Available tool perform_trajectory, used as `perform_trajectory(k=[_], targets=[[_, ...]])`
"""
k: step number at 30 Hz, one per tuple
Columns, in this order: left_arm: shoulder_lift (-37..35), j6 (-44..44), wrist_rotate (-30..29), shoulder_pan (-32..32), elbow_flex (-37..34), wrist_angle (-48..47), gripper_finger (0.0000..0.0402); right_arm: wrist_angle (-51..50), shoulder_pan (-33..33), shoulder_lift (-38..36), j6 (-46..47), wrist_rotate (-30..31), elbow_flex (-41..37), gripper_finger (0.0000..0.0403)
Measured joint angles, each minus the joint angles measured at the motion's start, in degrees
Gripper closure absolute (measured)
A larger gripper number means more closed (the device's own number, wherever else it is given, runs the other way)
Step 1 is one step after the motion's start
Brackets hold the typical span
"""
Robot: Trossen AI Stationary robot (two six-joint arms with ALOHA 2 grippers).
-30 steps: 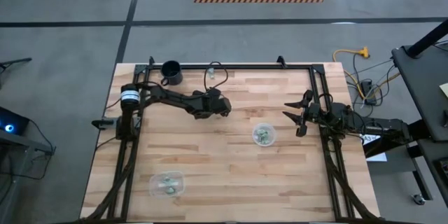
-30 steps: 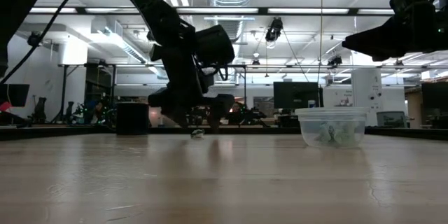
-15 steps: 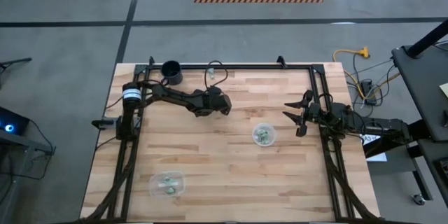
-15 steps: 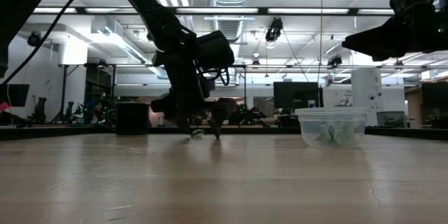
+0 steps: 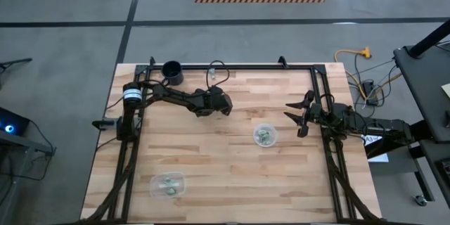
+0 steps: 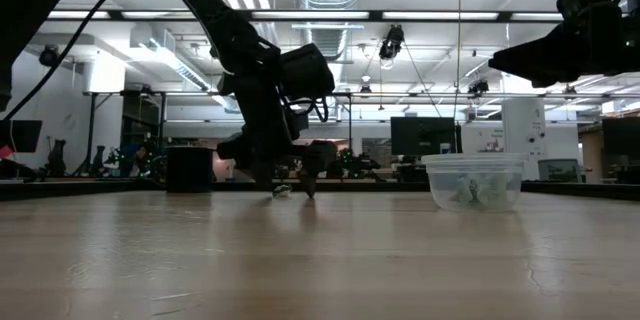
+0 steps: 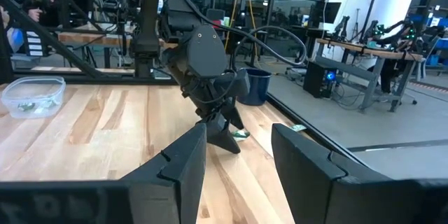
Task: Pick and place Stevia / Truvia into bins
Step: Put the green truvia packet into the left transparent container
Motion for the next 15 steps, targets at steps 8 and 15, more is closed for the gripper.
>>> perform_trajectory(k=[8,15], targets=[[0.02,-2.94,3.18,0.67,-0.02,-0.01,0.0053,0.0,0.0,0.0,0.01,-0.01,0.0,0.025],[0.02,-2.9,5.73,1.22,0.0,0.38,0.017,0.0,0.0,0.0,0.01,0.0,0.0,0.025]])
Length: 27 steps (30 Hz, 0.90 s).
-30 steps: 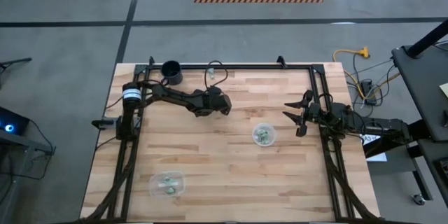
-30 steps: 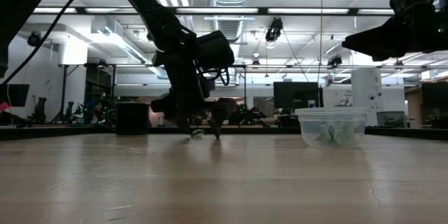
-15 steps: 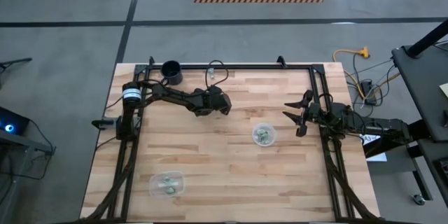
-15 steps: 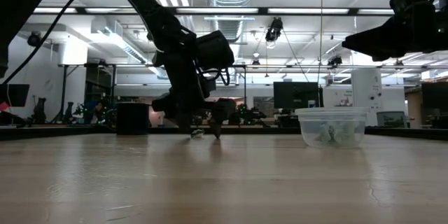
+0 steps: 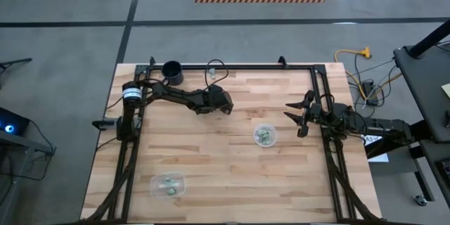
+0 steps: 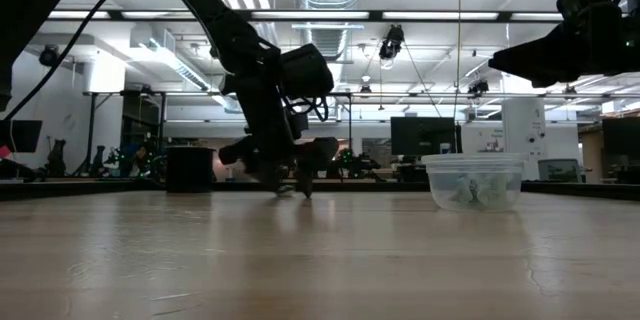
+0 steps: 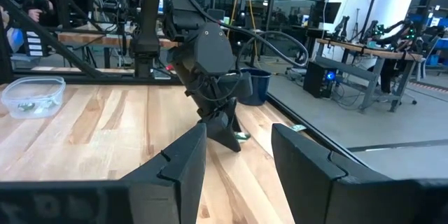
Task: Pick and place Stevia / Truvia into bins
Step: Put the green truvia packet into the left transparent container
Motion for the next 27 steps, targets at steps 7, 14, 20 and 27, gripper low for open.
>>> perform_trajectory(k=[7,14,20,27], targets=[[0.07,4.18,0.38,0.0,0.15,0.98,0.0368,0.0,0.0,0.0,-0.01,0.0,-0.01,0.025],[0.07,7.92,1.34,0.02,0.11,1.39,0.0397,0.0,0.0,0.0,0.0,-0.01,-0.02,0.025],[0.04,13.32,1.97,-0.27,0.09,1.81,0.0399,0.0,-0.01,0.0,-0.01,0.0,-0.02,0.025],[-0.87,18.32,3.36,-1.02,-0.02,1.73,0.04,0.0,-0.02,0.0,0.0,0.0,-0.01,0.025]])
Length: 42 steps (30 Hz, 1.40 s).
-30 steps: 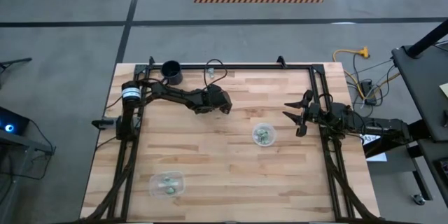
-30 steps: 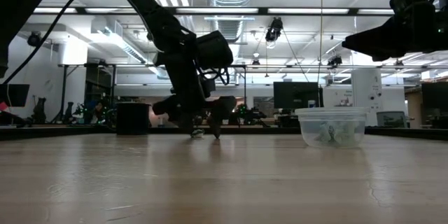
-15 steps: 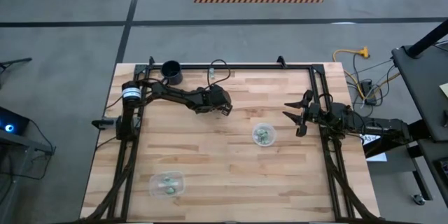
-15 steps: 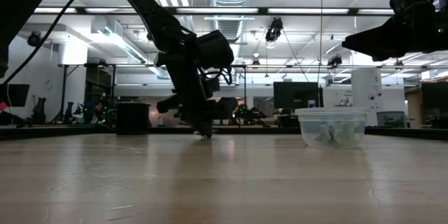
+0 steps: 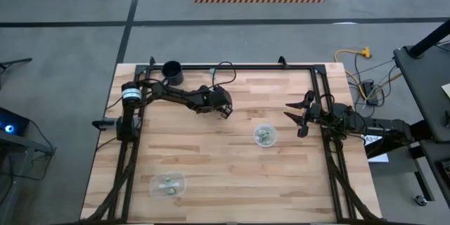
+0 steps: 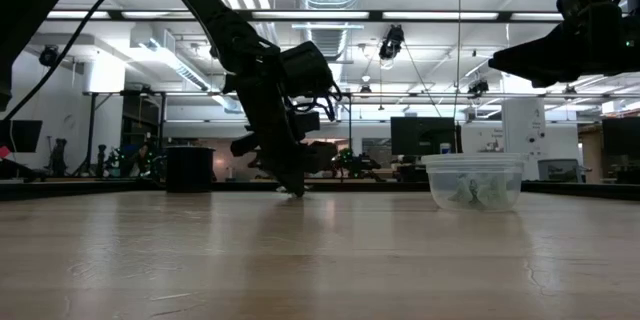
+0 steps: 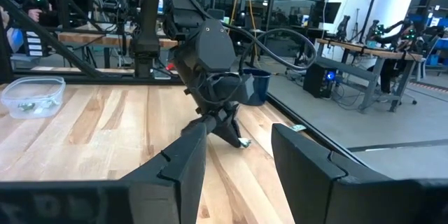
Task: Pick and place Stevia / Truvia into bins
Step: Put the green truvia packet into the left transparent container
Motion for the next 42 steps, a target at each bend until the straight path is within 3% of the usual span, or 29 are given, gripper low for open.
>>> perform_trajectory(k=[7,14,21,28,31,42], targets=[[-4.53,3.0,7.11,-2.14,-0.22,-1.3,0.0401,0.0,-0.01,0.0,-0.01,0.0,0.01,0.025],[-10.05,4.73,9.03,-5.82,-0.12,-2.69,0.0401,-0.03,0.01,0.0,-0.02,-0.03,-0.01,0.025],[-13.79,8.9,17.0,-9.68,-0.09,-5.06,0.04,-0.02,-0.01,0.0,0.0,0.0,0.0,0.025],[-16.28,7.09,17.66,-13.19,-0.09,-7.17,0.0394,-0.02,-0.01,0.0,0.0,0.0,0.01,0.025],[-17.57,2.07,16.75,-15.65,-0.01,-9.14,0.0393,-0.02,0.02,0.0,0.0,-0.02,0.0,0.025],[-22.2,-9.59,-3.44,-33.77,-0.09,-10.92,0.0398,-0.02,0.02,0.0,0.0,-0.02,0.0,0.025]])
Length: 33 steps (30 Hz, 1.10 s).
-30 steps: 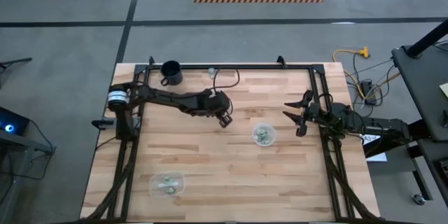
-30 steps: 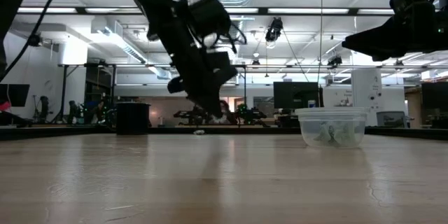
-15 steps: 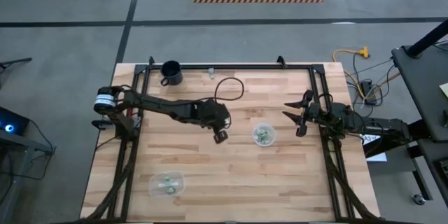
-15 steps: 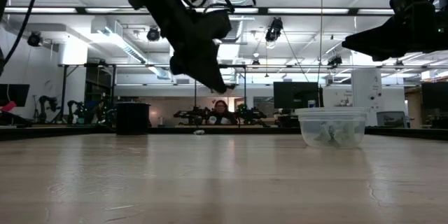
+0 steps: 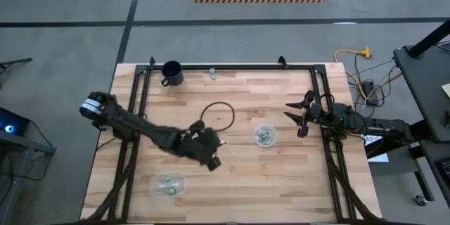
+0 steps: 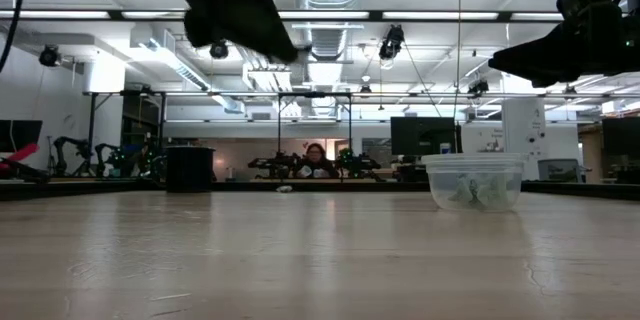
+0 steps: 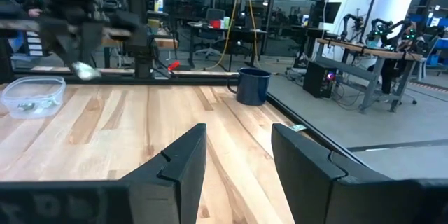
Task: Pick and place Stevia / Truvia into bins
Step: Put the green truvia packet into the left transparent container
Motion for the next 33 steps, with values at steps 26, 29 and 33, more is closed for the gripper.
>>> perform_trajectory(k=[26,29,33], targets=[[0.61,-26.95,-16.84,-20.22,0.32,-0.11,0.04,0.02,0.0,-0.02,-0.02,0.02,0.01,0.025],[1.4,-30.01,-18.07,-21.98,0.68,-0.04,0.04,0.0,0.0,-0.02,-0.02,0.02,-0.02,0.025],[3.26,-33.56,-18.22,-23.86,0.99,-0.21,0.04,0.02,0.0,-0.02,-0.01,0.02,0.01,0.025]])
